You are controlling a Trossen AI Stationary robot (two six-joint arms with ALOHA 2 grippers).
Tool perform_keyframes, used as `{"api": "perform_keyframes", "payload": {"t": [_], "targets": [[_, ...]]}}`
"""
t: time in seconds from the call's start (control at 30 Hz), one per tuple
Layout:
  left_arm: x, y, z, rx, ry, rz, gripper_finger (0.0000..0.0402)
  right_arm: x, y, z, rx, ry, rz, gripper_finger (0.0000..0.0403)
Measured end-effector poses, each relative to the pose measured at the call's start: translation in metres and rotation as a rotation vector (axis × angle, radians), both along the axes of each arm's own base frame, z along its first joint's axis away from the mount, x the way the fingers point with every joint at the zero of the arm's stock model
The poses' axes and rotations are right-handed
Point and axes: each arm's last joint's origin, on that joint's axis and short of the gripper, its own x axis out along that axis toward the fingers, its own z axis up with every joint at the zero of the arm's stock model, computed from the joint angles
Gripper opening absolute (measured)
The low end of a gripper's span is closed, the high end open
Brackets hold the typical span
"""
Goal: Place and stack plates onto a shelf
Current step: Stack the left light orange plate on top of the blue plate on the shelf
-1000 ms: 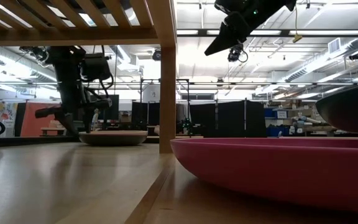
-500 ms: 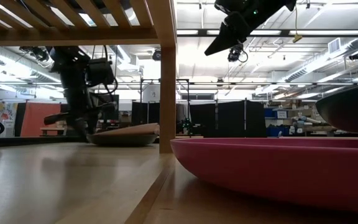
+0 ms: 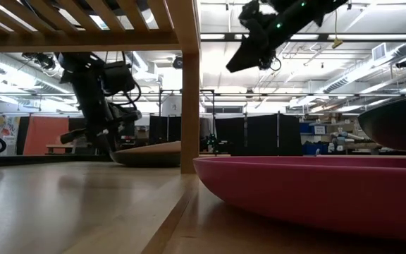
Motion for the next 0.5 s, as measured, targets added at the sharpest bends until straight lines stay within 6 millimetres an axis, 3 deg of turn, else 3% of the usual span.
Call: {"api": "perform_keyframes", "payload": {"t": [0.5], "targets": [[0.028, -0.025, 0.005, 0.047, -0.104, -0.12, 0.0029, 0.046, -0.033, -0.068, 0.224, -0.029, -0.164, 0.0183]]}}
